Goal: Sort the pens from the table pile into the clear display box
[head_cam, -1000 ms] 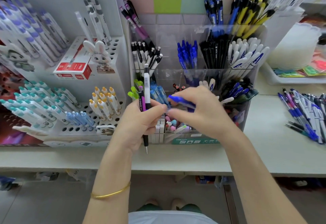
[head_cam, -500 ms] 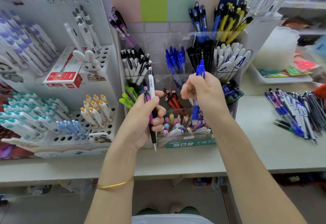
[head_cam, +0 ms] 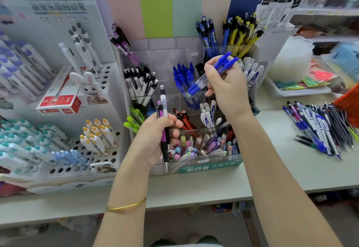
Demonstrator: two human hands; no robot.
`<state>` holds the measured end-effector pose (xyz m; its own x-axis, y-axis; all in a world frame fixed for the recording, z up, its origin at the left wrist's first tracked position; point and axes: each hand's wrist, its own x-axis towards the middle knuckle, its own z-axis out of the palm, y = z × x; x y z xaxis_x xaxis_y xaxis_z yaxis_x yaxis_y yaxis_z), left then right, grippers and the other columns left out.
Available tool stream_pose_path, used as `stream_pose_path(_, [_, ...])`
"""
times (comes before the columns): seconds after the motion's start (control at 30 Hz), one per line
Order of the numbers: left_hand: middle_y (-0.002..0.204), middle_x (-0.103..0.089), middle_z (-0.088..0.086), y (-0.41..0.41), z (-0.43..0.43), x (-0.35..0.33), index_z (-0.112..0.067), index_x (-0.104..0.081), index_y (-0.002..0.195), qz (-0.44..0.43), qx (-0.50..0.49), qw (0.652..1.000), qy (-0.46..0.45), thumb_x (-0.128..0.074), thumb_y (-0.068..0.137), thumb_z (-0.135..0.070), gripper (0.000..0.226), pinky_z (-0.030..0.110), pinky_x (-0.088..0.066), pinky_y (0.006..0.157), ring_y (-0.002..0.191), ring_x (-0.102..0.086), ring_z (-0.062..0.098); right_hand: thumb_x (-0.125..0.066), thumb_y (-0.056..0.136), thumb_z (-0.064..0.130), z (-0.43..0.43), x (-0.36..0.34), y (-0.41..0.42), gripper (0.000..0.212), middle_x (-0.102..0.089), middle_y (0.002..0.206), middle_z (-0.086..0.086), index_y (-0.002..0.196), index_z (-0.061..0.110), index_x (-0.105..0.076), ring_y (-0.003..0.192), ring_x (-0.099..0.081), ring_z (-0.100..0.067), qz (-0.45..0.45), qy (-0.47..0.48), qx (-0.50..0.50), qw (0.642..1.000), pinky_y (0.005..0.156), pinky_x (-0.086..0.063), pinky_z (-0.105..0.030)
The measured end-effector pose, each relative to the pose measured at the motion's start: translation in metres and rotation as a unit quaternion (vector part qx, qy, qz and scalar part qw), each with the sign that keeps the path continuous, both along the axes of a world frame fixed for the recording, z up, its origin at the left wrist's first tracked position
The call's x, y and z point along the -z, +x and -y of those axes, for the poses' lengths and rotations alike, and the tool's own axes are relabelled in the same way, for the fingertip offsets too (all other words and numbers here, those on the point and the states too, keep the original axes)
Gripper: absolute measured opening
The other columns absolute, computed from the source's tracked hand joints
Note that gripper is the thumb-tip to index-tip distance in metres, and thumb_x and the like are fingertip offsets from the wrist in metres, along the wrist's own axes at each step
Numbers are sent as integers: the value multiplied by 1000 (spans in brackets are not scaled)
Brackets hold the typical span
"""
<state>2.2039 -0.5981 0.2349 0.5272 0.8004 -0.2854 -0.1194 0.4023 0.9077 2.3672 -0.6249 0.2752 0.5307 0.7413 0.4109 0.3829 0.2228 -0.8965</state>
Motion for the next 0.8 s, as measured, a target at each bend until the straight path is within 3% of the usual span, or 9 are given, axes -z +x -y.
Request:
stream_pose_path(0.07, [64, -59, 4, 1, -3, 1, -7, -48, 85, 6, 5, 1000, -5, -34, 91, 7, 20, 22, -35, 40, 47, -41, 12, -56, 94, 11, -5, 0, 1, 13, -54, 79, 1, 87, 21, -53, 63, -55, -9, 34, 23, 14, 999, 53, -49, -21])
stream_pose_path(0.2, [66, -57, 4, 3, -7, 4, -6, -49, 87, -1, 10, 1000, -2, -36, 91, 7, 19, 20, -31, 39, 46, -38, 11, -58, 90, 17, -19, 3, 2, 4, -56, 87, -2, 89, 19, -54, 81, -57, -23, 119, 6, 28, 993, 72, -54, -45])
stream_pose_path(0.33, [65, -56, 4, 4, -10, 4, -6, -50, 87, -6, 13, 1000, -2, -36, 91, 7, 19, 21, -31, 39, 46, -38, 11, -63, 88, 14, -27, 3, 1, 19, -56, 90, 3, 105, 13, -55, 77, -54, -16, 218, -63, 16, 974, 75, -50, -38])
stream_pose_path(0.43, [65, -56, 4, 4, -12, 4, -6, -49, 87, -9, 11, 1000, -2, -36, 91, 7, 20, 20, -30, 39, 45, -38, 11, -65, 88, 15, -30, 7, -3, 33, -51, 86, 8, 117, 13, -51, 75, -53, -17, 324, -109, 82, 936, 67, -39, -29])
stream_pose_path(0.57, [66, -56, 4, 4, -13, 2, -6, -50, 89, -5, 24, 1000, -8, -39, 93, 4, 16, 20, -29, 40, 46, -36, 11, -65, 88, 28, -35, 15, -14, 37, -63, 85, -2, 119, 12, -53, 63, -59, -22, 389, -79, 163, 903, 48, -43, -29])
stream_pose_path(0.67, [65, -56, 2, 3, -14, 2, -6, -52, 92, 11, 35, 999, -12, -43, 96, -5, 10, 20, -27, 40, 45, -35, 10, -64, 87, 24, -43, 20, -16, 20, -61, 77, -4, 102, 11, -63, 48, -52, -21, 443, -35, 202, 873, 39, -35, -21])
stream_pose_path(0.8, [64, -56, 3, 2, -15, 5, -2, -54, 104, 46, 32, 998, -39, -39, 101, -20, 23, 19, -28, 39, 43, -35, 9, -70, 82, 11, -54, 29, -19, 11, -60, 77, -7, 89, 8, -62, 43, -48, -24, 459, -96, 210, 858, 38, -30, -22])
